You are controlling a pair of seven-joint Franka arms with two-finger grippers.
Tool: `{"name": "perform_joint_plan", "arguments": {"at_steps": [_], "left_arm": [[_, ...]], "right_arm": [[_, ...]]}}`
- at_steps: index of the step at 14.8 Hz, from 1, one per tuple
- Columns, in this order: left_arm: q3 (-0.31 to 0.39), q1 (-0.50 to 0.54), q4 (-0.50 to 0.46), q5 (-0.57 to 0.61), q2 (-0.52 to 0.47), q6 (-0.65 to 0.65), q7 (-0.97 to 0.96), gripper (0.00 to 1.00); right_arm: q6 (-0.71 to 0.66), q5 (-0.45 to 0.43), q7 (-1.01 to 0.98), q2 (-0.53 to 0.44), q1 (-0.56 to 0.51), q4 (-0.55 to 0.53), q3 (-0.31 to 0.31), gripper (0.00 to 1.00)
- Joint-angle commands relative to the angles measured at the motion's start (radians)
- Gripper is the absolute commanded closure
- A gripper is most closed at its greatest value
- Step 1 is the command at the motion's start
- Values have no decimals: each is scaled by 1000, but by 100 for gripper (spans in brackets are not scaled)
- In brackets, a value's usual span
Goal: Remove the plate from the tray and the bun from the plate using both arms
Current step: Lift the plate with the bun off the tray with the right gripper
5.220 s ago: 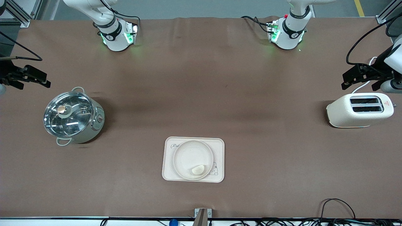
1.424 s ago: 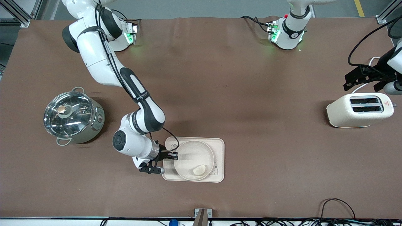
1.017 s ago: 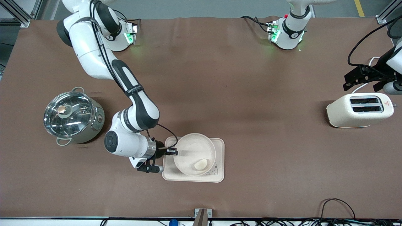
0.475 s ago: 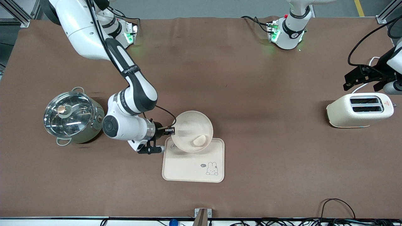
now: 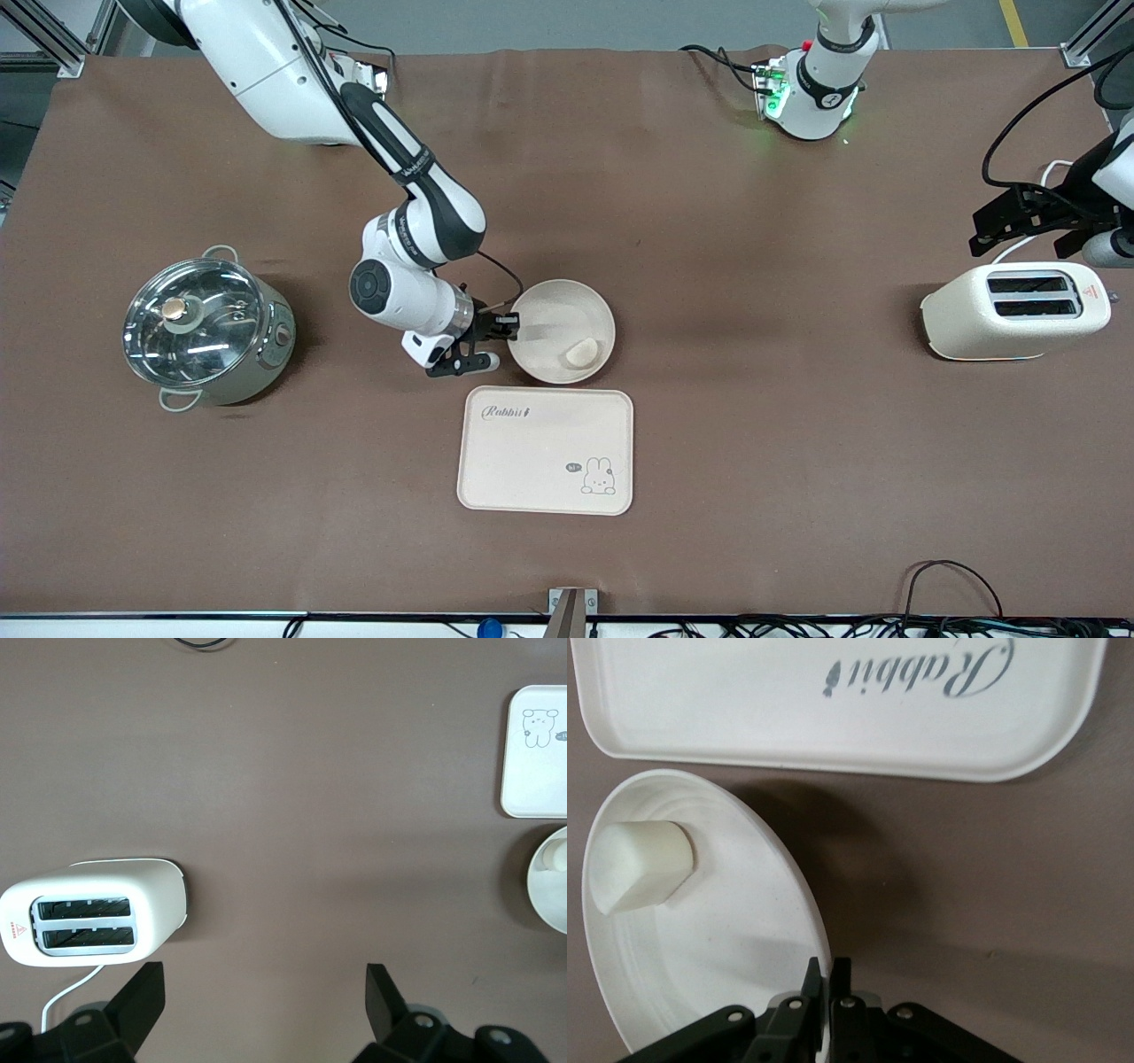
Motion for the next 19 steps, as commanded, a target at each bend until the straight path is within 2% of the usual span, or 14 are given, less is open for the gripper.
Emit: {"name": "perform_joint_plan", "arguments": {"at_steps": [1, 5, 7, 8, 10, 11, 12, 13, 15, 16, 19], "left_arm": [[-1, -4, 10, 6, 4, -12, -5, 0], [-3, -1, 10, 7, 4, -12, 0, 0], [-3, -2, 10, 9, 4, -12, 0, 0], [-3, -2, 10, 9, 4, -12, 0, 0], [-3, -2, 10, 9, 4, -13, -6, 0], [-3, -8, 10, 9, 4, -13, -10, 0], [-6, -13, 9, 9, 4, -15, -13, 0], [-10, -19, 6, 9, 4, -32, -20, 0], [-47, -30, 3, 6, 2, -85, -80, 0], [-71, -36, -4, 4, 7, -82, -155, 0], [-165, -97, -5, -2, 77, 11, -392, 0]], "right_arm": [[18, 43, -24, -35, 5, -44, 10, 100], [5, 43, -26, -11, -4, -39, 8, 97], [-8, 43, -26, 0, -6, -30, 8, 91], [-25, 43, -26, 6, -9, -15, 7, 79], [-60, 37, -29, 8, -9, 8, 2, 46], [-62, 37, -28, 8, -9, 8, 2, 33], [-64, 33, -27, 6, -12, 8, 1, 13], [-68, 31, -26, -6, -18, 8, -1, 0], [-146, 24, -20, -70, -39, 8, -15, 0], [-183, 16, -20, -106, -45, 10, -42, 0], [-303, -100, -18, -224, -45, 12, -142, 0]]}}
